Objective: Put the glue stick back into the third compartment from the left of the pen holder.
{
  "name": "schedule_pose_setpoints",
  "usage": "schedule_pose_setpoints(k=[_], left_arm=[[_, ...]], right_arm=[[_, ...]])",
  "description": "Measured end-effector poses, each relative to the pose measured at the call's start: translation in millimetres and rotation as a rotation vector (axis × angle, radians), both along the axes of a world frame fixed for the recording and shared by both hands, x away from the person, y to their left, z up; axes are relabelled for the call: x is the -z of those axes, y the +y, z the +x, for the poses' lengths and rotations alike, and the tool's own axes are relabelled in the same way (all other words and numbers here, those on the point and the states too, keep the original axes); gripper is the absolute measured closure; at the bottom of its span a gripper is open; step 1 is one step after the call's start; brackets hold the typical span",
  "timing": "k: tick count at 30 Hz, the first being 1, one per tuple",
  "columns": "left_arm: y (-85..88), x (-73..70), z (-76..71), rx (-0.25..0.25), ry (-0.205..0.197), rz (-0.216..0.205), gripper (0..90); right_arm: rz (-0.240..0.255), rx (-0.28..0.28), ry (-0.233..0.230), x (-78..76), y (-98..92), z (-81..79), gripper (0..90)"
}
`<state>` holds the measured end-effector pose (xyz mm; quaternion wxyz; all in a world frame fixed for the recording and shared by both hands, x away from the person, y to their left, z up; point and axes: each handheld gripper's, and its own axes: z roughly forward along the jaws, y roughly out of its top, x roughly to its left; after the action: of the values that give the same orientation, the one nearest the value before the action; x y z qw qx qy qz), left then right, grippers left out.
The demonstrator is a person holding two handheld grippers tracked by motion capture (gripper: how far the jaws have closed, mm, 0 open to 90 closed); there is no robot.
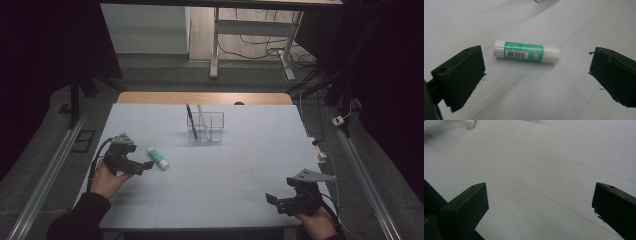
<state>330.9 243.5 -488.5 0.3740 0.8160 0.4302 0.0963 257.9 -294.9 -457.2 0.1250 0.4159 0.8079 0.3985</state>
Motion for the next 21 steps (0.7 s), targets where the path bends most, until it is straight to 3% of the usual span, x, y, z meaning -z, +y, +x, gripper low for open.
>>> schedule_pose_setpoints(k=[5,7,9,17,20,21], left_arm=[[-0.5,2.0,8.6,-0.015,-0.004,0.05,14.3],[2.2,2.8,12.1,-0.021,0.004,0.043,21.7],[5.5,3.9,15.7,-0.016,0.015,0.028,34.1],[11.4,8.9,31.2,-0.028,0.034,0.049,69.0],[13.2,11.1,37.0,-0.041,0.037,0.07,86.7],[13.9,12.4,39.8,-0.045,0.039,0.084,88.2]], right_arm=[[0.0,0.0,0.001,0.0,-0.1,0.0,0.1],[0.001,-0.001,0.001,0.1,-0.1,0.0,0.1],[0.001,-0.001,0.002,0.1,-0.1,0.1,0.1],[0.0,-0.002,0.003,0.2,-0.1,0.3,0.1],[0.0,-0.002,0.005,0.2,-0.1,0.2,0.1],[0.0,-0.002,0.005,0.3,-0.1,0.2,0.1]])
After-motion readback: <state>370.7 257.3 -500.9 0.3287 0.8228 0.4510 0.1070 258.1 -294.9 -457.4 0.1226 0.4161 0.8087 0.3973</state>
